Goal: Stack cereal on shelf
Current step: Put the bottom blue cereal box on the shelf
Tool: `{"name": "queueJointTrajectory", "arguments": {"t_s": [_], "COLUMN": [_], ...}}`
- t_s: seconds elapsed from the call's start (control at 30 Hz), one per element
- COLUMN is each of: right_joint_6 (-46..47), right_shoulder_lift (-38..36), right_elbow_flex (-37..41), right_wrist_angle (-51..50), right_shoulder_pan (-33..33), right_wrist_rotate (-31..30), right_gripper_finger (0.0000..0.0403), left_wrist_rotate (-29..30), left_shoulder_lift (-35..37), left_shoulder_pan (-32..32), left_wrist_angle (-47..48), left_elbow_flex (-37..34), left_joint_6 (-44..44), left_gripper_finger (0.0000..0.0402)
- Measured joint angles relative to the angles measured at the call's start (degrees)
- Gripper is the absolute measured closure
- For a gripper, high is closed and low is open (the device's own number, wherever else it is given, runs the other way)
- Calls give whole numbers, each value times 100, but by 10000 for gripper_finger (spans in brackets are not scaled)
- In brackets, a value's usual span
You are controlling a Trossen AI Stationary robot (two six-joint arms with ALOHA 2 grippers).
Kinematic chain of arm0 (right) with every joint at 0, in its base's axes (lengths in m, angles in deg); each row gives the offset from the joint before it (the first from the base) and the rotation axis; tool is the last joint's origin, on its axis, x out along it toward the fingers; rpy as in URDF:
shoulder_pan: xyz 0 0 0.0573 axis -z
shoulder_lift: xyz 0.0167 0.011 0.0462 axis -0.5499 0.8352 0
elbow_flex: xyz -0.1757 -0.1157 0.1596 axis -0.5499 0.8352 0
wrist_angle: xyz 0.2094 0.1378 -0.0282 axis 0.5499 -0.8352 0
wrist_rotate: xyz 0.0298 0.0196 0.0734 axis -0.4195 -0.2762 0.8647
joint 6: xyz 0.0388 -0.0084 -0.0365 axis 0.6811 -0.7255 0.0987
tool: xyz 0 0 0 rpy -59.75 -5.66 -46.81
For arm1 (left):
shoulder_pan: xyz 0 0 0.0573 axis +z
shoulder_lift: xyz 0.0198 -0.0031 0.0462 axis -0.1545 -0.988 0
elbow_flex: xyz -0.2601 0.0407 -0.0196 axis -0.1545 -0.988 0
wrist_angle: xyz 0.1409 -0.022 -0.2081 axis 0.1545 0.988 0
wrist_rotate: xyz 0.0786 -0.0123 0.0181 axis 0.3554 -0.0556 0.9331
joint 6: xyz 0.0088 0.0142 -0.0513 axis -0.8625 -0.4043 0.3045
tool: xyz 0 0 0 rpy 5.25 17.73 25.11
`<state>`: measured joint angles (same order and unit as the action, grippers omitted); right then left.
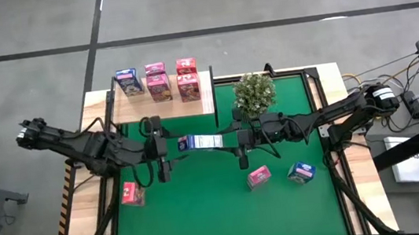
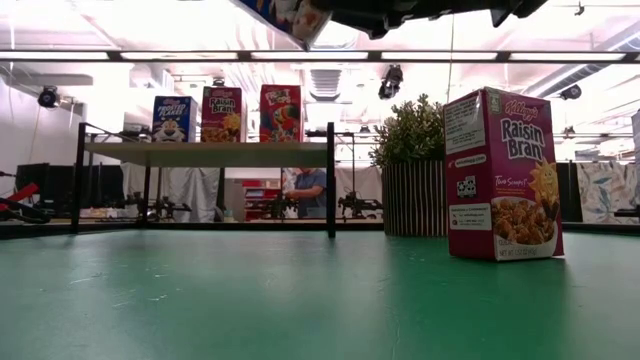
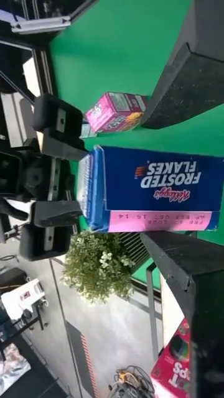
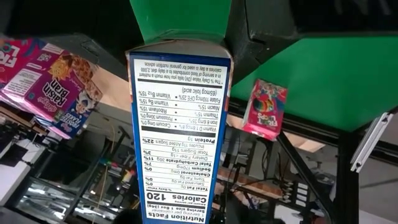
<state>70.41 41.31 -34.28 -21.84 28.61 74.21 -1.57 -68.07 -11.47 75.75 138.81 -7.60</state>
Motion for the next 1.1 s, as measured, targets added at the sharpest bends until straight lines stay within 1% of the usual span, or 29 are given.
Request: {"name": "queueJointTrajectory", "arguments": {"t_s": [0.2,0.3,0.6,0.77,0.93,1.03,1.1], "right_joint_6": [0,0,4,131,256,258,258], "right_shoulder_lift": [0,0,6,39,2,-116,-210], "right_elbow_flex": [0,0,0,0,0,0,0], "right_wrist_angle": [13,9,12,48,53,26,-79], "right_shoulder_pan": [0,0,0,0,2,0,0], "right_wrist_rotate": [42,45,60,40,36,32,-21], "right_gripper_finger": [227,227,223,188,144,125,117], "left_wrist_rotate": [62,144,146,144,137,133,138], "left_shoulder_lift": [-179,-226,-235,-238,-224,-222,-255], "left_shoulder_pan": [13,13,15,15,13,14,15], "left_wrist_angle": [-91,-154,-155,-161,-123,272,801], "left_elbow_flex": [0,0,24,27,51,352,708], "left_joint_6": [-33,-106,-115,-119,-134,-145,-145], "left_gripper_finger": [148,162,211,228,233,233,233]}}
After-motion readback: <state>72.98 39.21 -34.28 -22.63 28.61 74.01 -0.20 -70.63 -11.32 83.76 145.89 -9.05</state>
